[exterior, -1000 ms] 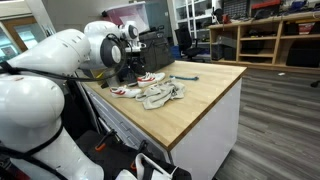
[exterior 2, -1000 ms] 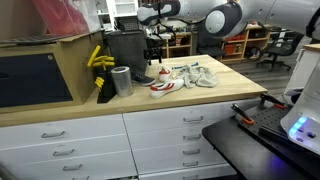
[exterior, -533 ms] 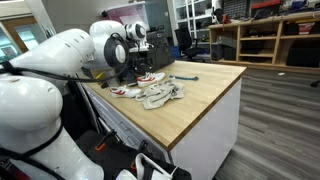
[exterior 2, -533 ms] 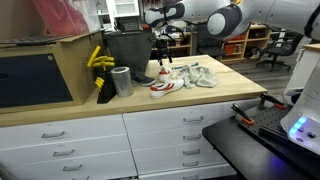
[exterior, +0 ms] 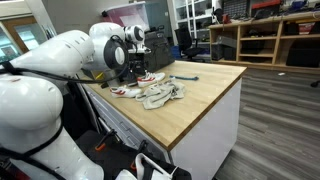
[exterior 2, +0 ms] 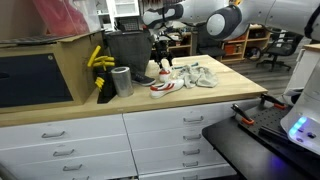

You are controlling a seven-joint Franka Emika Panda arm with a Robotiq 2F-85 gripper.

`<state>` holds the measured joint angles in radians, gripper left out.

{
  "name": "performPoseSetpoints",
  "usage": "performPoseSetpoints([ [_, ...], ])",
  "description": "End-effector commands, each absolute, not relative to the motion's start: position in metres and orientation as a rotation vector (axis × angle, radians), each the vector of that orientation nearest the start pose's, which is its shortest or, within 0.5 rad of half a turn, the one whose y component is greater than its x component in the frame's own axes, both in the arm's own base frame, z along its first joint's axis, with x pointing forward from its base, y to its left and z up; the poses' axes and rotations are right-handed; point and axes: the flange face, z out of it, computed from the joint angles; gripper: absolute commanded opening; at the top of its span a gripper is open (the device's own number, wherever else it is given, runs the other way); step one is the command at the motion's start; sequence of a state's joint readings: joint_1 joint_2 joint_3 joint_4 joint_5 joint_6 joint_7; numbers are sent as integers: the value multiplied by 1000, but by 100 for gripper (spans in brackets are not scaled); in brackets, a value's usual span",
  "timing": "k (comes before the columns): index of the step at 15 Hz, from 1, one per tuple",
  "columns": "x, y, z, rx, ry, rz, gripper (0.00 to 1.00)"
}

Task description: Move the grey shoe to the left

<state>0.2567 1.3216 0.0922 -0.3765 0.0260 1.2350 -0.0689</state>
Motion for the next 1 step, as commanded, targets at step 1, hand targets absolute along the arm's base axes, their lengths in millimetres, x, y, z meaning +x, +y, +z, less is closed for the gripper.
performPoseSetpoints([
  [1, 715, 218, 231, -2938, -555, 721, 100],
])
